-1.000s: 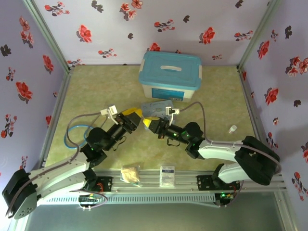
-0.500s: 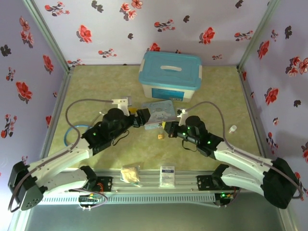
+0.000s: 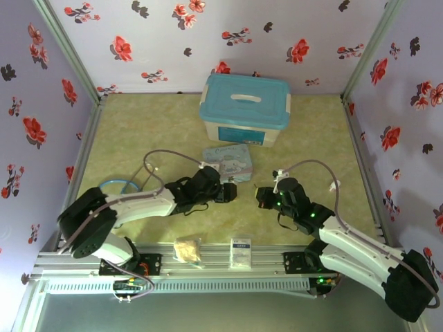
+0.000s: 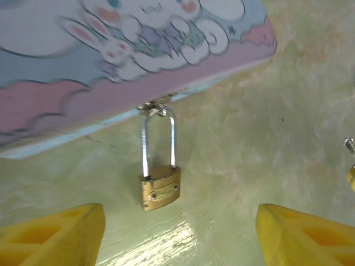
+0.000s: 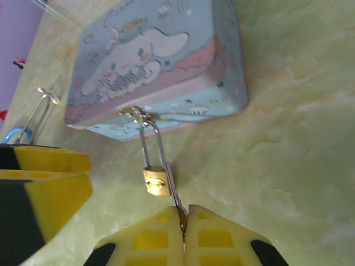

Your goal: Unlock a padlock with a key

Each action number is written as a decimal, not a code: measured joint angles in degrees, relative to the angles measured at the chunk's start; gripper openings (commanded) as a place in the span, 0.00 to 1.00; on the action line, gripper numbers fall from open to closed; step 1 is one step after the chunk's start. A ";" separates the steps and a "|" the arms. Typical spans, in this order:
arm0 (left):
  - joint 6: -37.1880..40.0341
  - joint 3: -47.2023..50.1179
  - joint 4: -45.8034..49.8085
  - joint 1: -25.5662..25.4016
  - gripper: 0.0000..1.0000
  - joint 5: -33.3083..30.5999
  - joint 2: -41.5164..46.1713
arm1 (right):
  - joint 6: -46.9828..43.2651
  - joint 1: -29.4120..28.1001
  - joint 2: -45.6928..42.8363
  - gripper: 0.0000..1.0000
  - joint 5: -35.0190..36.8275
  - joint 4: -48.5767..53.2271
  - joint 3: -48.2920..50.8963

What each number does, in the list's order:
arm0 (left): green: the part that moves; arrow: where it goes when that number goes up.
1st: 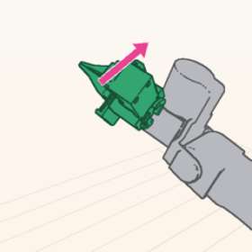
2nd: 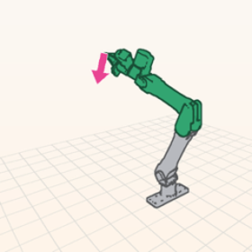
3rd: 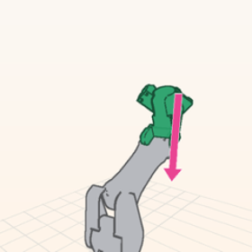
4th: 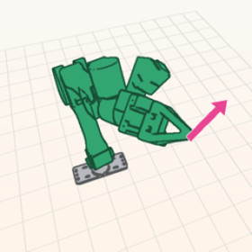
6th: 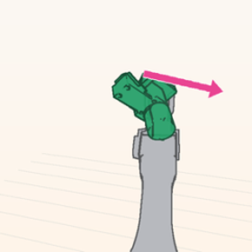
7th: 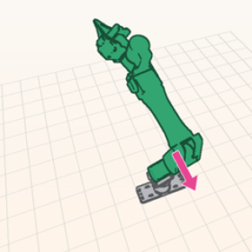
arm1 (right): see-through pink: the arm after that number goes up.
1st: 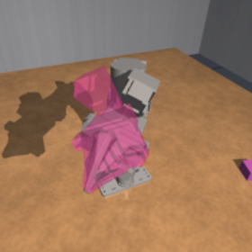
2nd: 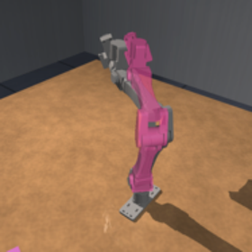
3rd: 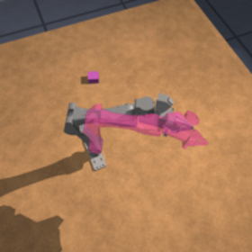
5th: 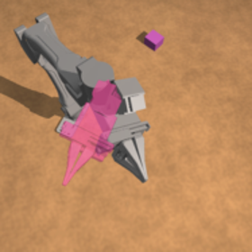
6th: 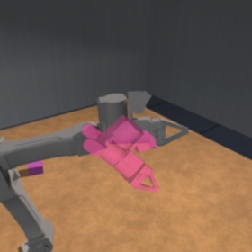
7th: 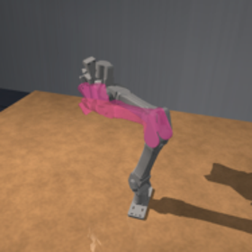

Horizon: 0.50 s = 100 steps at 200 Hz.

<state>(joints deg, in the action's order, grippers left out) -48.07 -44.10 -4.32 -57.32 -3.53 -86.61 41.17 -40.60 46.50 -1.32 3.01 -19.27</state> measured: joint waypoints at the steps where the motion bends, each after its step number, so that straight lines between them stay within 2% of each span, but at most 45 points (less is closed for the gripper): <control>1: 0.00 0.00 -0.37 -0.07 0.76 0.09 -0.37 | 0.07 0.00 0.00 0.00 0.02 -0.07 0.13; 29: -2.43 0.02 -4.98 0.17 0.74 0.02 -5.18 | 1.09 0.00 -0.09 0.00 0.15 -0.09 1.86; 64: -2.80 -1.64 -6.36 -0.07 0.61 -0.44 -10.25 | 1.44 0.00 -2.75 0.00 0.76 -0.07 2.54; 89: -3.89 -2.58 -7.63 -0.07 0.42 -0.46 -13.18 | 1.44 0.00 -4.33 0.00 1.22 0.42 3.08; 100: -4.04 -2.58 -8.15 -0.07 0.38 -0.46 -13.92 | 1.46 0.00 -4.98 0.00 1.38 0.59 3.48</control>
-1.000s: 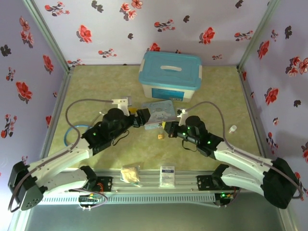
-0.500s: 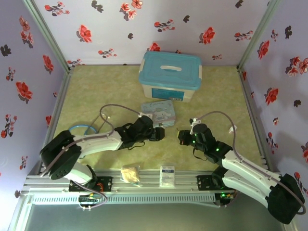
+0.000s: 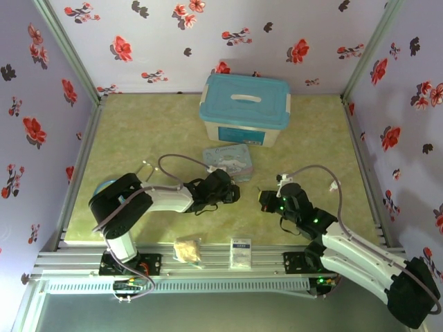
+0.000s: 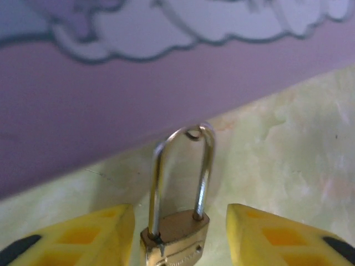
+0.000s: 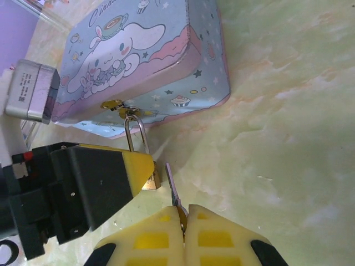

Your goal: Unlock a padlock with a key

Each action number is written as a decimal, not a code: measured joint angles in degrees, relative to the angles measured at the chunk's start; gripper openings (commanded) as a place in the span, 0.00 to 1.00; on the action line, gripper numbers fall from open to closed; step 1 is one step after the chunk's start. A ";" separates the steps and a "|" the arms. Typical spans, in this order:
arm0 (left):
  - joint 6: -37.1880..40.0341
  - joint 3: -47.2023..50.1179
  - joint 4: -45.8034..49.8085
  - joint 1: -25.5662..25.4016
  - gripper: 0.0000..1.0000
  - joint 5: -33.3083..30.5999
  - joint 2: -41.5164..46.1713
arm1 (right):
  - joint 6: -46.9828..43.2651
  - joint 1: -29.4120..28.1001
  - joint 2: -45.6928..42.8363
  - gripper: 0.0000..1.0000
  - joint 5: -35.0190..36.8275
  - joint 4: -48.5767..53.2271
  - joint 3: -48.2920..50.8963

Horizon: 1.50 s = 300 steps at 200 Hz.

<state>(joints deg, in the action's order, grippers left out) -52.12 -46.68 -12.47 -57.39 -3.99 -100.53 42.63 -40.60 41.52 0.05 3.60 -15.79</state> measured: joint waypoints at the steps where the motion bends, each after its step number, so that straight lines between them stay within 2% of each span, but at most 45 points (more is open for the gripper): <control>1: -0.26 0.00 -0.07 0.00 0.38 0.00 -0.09 | 0.00 0.00 -0.04 0.00 0.02 0.02 0.04; 22: -0.59 -0.11 -0.70 0.00 0.38 -0.07 -0.96 | 0.48 0.00 -1.07 0.00 0.31 0.39 0.90; 37: -1.27 -0.39 -1.01 -0.02 0.29 -0.07 -1.36 | 1.11 0.00 -1.16 0.00 0.59 0.59 1.29; 80: -2.10 -0.39 -3.37 -0.11 0.18 -0.28 -2.16 | 4.15 0.00 1.38 0.00 0.07 -3.39 3.17; 119: -2.89 1.20 -5.46 -0.11 0.13 -0.74 -1.44 | 7.39 0.00 9.97 0.00 -3.98 -11.19 5.46; 149: -4.59 4.70 -9.62 -0.11 0.13 -1.60 0.87 | 8.50 0.00 11.78 0.00 -7.34 -16.70 5.46; 175: -7.08 8.90 -13.81 0.11 0.12 -2.45 3.13 | 12.11 0.00 13.99 0.00 -9.07 -25.68 7.63; 215: -10.67 13.14 -19.96 0.79 0.11 -2.78 4.83 | 13.57 -1.11 18.60 0.00 -11.30 -32.13 8.35; 258: -16.24 19.34 -31.17 1.42 0.01 -3.48 5.11 | 17.07 -1.40 29.97 0.00 -15.37 -45.18 7.54; 300: -19.15 20.61 -36.85 1.53 0.01 -3.63 5.11 | 21.14 -1.57 40.35 0.00 -18.86 -53.33 4.85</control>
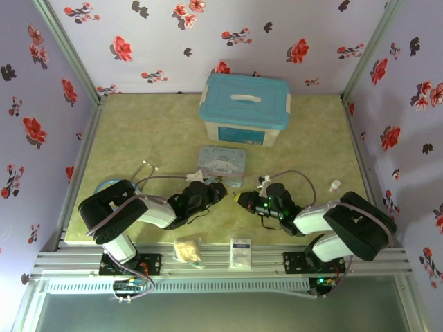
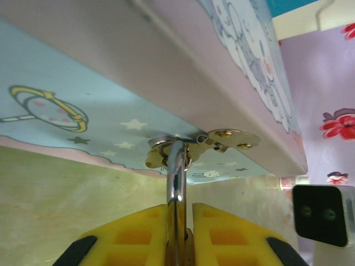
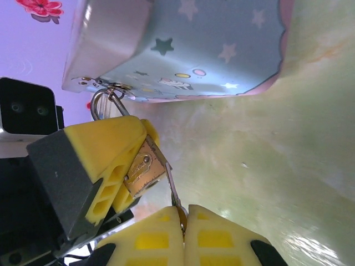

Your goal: Unlock a padlock with a key

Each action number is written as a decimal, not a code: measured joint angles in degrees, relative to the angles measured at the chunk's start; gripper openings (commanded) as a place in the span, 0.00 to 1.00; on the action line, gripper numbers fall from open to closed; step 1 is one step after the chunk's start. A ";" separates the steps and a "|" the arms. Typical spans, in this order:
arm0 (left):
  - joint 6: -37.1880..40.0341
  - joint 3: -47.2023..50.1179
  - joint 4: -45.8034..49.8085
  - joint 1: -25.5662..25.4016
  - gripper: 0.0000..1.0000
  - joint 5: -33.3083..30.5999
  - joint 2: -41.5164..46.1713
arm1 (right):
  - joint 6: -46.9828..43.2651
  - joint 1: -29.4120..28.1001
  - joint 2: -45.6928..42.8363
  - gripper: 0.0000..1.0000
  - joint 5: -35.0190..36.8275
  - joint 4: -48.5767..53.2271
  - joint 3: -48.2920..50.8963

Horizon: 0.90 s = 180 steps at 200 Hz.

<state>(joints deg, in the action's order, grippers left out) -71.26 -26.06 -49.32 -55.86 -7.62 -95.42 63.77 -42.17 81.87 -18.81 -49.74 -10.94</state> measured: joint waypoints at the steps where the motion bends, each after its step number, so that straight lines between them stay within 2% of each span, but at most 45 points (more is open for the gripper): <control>1: -0.07 0.02 -0.04 0.00 0.01 -0.04 0.00 | -0.02 0.00 0.07 0.00 -0.07 0.02 -0.09; 42: -1.95 1.42 -3.13 0.00 0.01 -1.07 0.00 | 1.90 -1.84 1.66 0.00 -2.16 0.28 -4.09; 88: -3.50 2.05 -5.35 -0.02 0.00 -1.86 -0.02 | 2.82 -1.79 0.92 0.00 -2.97 3.28 -4.48; 133: -4.13 3.10 -6.36 0.00 0.00 -2.97 -0.02 | 6.34 -1.57 4.33 0.00 -5.44 0.20 -5.07; 180: -4.79 3.15 -6.84 0.04 0.00 -3.30 -0.04 | 7.21 -1.55 3.37 0.00 -5.46 0.76 -5.11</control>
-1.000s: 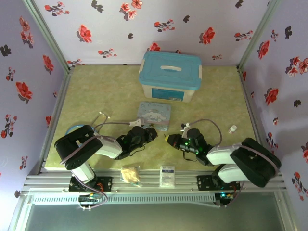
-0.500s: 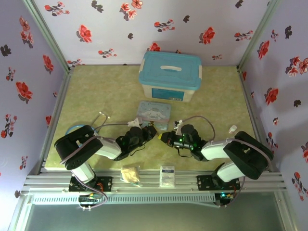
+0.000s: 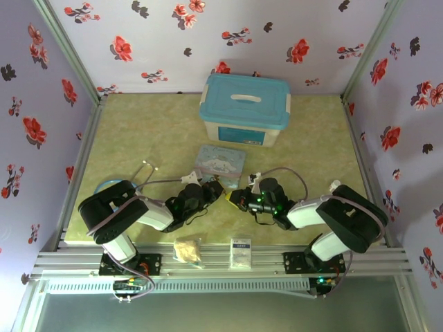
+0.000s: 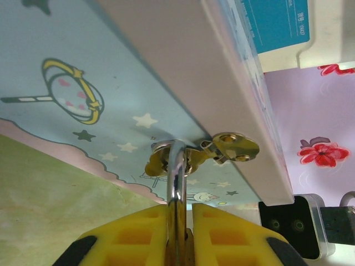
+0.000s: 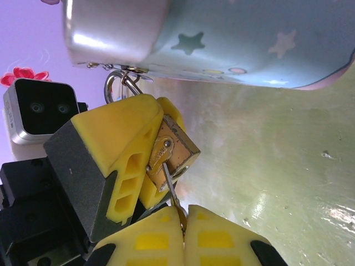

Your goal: Unlock a padlock with a key

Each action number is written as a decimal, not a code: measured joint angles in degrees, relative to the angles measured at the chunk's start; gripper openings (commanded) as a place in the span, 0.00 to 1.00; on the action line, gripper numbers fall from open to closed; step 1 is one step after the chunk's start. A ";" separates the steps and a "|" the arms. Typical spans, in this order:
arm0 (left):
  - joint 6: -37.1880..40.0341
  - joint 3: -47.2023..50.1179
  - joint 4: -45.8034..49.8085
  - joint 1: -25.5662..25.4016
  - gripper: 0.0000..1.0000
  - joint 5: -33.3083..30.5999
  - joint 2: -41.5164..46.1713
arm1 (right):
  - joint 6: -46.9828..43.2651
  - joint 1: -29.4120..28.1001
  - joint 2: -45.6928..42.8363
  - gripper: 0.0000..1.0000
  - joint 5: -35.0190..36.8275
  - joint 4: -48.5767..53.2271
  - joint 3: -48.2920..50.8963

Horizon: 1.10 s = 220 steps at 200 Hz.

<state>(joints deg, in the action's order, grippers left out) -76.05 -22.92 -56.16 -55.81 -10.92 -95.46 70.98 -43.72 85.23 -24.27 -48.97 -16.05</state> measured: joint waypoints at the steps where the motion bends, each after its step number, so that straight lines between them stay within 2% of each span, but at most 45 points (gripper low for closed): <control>1: 0.00 0.00 -0.02 0.00 0.00 0.00 -0.02 | 0.00 0.00 -0.07 0.00 0.00 0.02 0.00; 125: -0.13 -0.02 -1.97 0.33 0.00 0.22 -0.04 | 1.68 0.33 -3.17 0.00 0.00 3.87 0.63; 220: -1.62 0.17 -5.44 0.33 0.00 0.46 -1.60 | 1.64 0.33 -3.19 0.00 0.87 2.47 2.29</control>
<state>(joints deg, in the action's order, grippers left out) -77.67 -22.74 -61.60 -55.48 -10.46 -97.06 72.62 -43.40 82.04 -23.40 -46.50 -13.76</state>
